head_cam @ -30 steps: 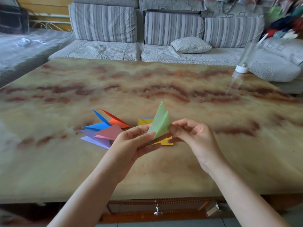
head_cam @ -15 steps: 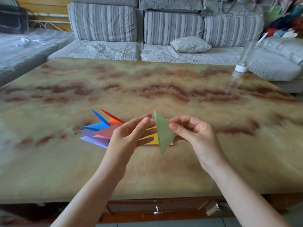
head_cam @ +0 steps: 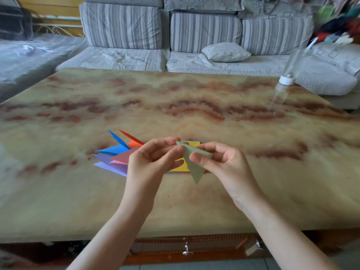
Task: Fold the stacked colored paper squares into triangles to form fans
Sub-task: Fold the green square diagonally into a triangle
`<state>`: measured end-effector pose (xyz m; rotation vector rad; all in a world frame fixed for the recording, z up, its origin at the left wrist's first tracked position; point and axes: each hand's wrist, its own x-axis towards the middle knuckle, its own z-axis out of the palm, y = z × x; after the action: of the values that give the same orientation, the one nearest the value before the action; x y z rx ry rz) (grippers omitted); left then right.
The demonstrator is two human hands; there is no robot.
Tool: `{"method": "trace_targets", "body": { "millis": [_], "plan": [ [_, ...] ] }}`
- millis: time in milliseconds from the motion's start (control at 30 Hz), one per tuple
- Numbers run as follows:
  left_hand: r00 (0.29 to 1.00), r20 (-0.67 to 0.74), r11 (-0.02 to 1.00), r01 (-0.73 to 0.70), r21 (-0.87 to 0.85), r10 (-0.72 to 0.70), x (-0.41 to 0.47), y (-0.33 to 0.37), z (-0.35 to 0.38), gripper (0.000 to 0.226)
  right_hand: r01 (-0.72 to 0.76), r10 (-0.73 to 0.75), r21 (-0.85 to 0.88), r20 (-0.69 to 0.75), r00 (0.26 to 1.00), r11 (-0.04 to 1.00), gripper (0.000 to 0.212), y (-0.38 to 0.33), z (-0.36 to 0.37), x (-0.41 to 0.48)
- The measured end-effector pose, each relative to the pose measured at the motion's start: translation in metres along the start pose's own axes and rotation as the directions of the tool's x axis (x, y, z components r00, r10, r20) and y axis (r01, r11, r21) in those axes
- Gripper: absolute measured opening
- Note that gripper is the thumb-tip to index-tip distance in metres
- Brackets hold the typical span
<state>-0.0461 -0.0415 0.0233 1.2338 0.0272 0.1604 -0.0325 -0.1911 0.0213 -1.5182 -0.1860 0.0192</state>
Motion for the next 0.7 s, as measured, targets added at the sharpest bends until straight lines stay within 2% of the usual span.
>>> {"method": "trace_targets", "body": {
  "millis": [200, 500, 700],
  "plan": [
    [1.0, 0.019, 1.0, -0.006, 0.012, 0.006, -0.0019, 0.0003, 0.0023, 0.023, 0.003, -0.003, -0.001, -0.046, 0.999, 1.0, 0.024, -0.0001, -0.0016, 0.0014],
    [1.0, 0.011, 0.998, -0.009, 0.055, 0.009, -0.0028, 0.0026, 0.0029, 0.023, 0.0, -0.001, -0.02, -0.058, 0.998, 1.0, 0.01, -0.0045, -0.0009, -0.0006],
    [1.0, -0.015, 0.998, -0.006, 0.055, 0.007, -0.0029, 0.0006, 0.0018, 0.01, 0.02, -0.026, -0.098, -0.06, 0.998, 0.995, 0.007, -0.0026, -0.0022, -0.0011]
  ]
}}
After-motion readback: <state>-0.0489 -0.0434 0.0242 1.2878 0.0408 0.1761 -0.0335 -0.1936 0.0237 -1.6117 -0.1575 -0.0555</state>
